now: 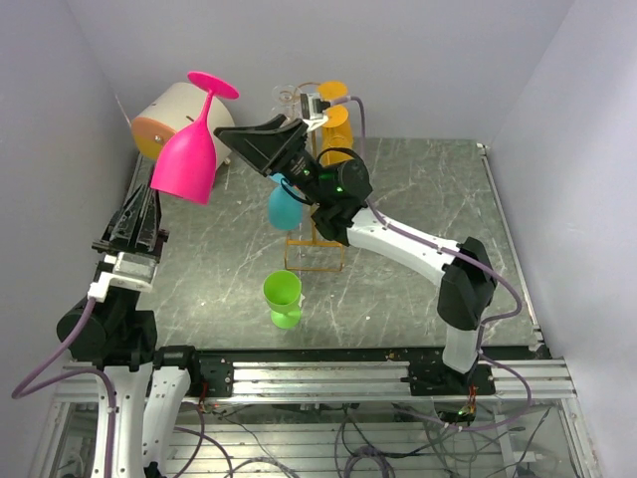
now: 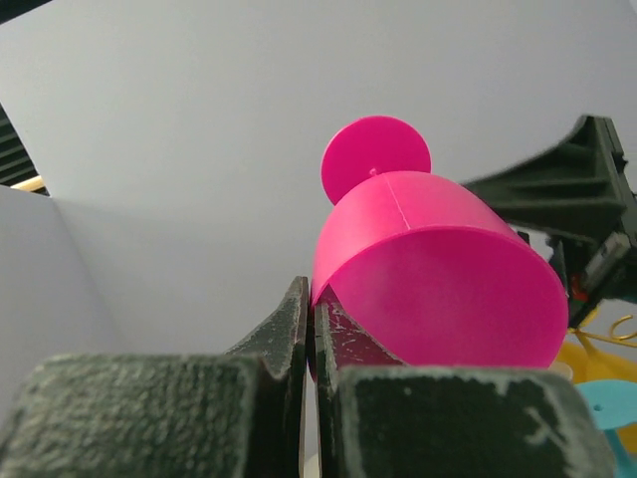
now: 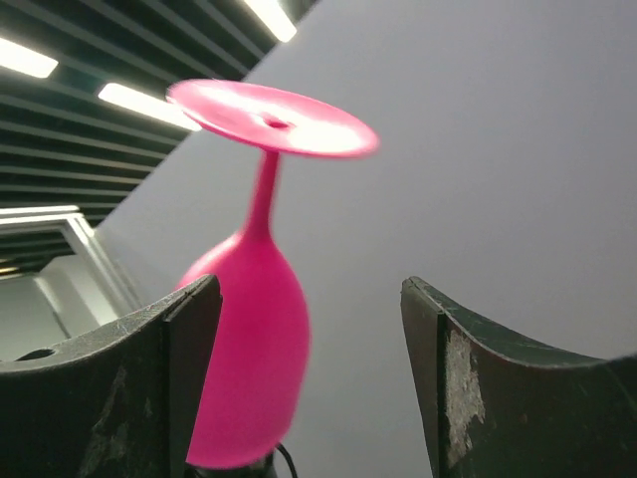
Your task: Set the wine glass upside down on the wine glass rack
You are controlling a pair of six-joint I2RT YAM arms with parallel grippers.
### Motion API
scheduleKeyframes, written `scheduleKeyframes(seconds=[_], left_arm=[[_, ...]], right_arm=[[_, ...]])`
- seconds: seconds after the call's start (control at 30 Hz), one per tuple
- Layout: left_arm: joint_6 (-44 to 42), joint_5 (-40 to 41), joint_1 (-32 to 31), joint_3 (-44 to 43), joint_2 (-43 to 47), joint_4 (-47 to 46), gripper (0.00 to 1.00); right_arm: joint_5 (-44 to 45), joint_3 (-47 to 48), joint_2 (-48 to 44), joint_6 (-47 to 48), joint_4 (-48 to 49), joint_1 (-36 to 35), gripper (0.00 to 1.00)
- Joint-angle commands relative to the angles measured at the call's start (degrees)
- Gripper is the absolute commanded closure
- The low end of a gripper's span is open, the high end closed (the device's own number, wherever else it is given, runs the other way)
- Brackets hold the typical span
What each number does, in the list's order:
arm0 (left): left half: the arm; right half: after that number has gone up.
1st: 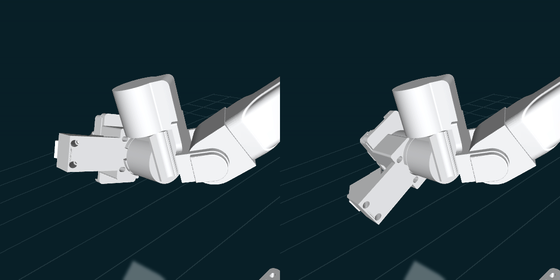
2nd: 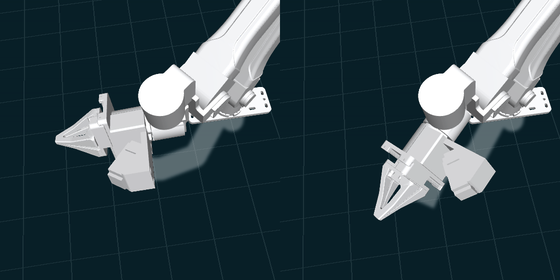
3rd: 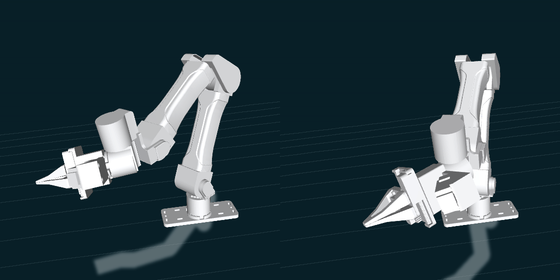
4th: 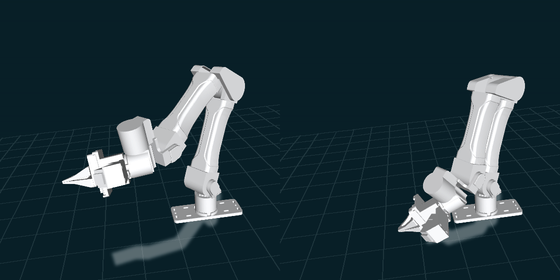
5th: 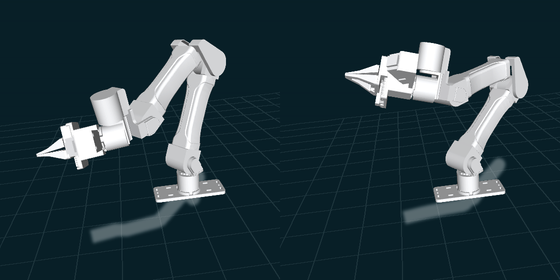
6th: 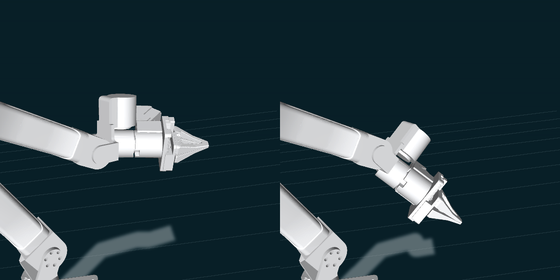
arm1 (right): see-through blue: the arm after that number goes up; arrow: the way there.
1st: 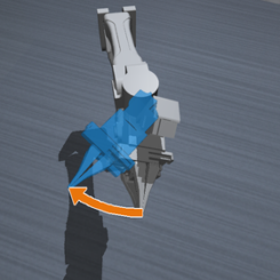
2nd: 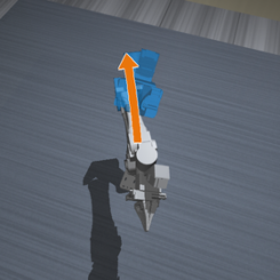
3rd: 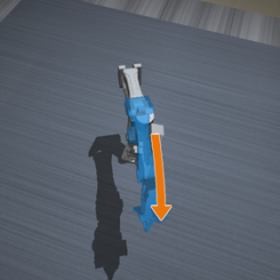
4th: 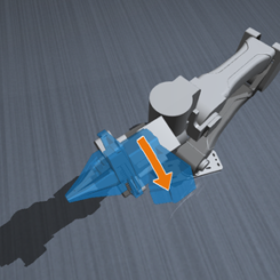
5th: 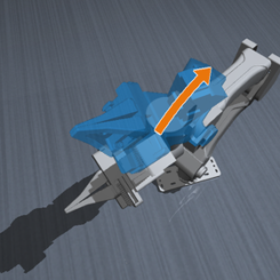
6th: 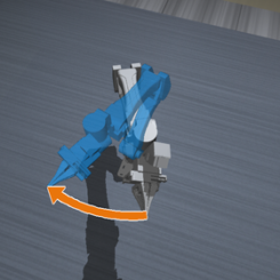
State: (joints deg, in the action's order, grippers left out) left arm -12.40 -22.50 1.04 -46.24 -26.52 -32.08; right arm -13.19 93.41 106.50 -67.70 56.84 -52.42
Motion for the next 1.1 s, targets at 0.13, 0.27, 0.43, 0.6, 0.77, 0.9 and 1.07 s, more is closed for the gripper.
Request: scheduleKeyframes(seconds=[0.13, 0.27, 0.43, 0.6, 0.77, 0.9, 1.07], left_arm=[[0.8, -2.3, 0.8, 2.1, 1.0, -3.7, 0.93], [1.2, -2.4, 0.8, 2.4, 0.4, -4.8, 0.93], [1.1, -2.4, 0.9, 2.4, 0.2, -4.9, 0.93], [1.0, -2.4, 0.8, 2.4, 0.3, -4.5, 0.93], [1.6, -2.1, 0.8, 2.7, 0.3, -5.0, 0.93], [1.8, -2.2, 0.8, 2.8, 0.0, -5.7, 0.93], [1.9, -2.3, 0.8, 2.9, 0.2, -5.4, 0.93]], right_arm=[[2.2, 8.0, 5.5, -6.0, 14.4, -1.4, 0.28], [2.2, 9.8, 6.6, -6.0, 13.6, -2.2, 0.3], [2.0, 10.9, 7.2, -4.7, 11.7, -3.1, 0.34], [1.7, 12.1, 8.1, -5.3, 11.9, -3.3, 0.43], [0.7, 13.8, 8.9, -6.2, 12.3, -3.5, 0.53], [-0.2, 15.7, 11.1, -7.1, 12.0, -3.6, 0.57], [-0.7, 17.1, 12.1, -7.1, 11.5, -3.9, 0.66]])
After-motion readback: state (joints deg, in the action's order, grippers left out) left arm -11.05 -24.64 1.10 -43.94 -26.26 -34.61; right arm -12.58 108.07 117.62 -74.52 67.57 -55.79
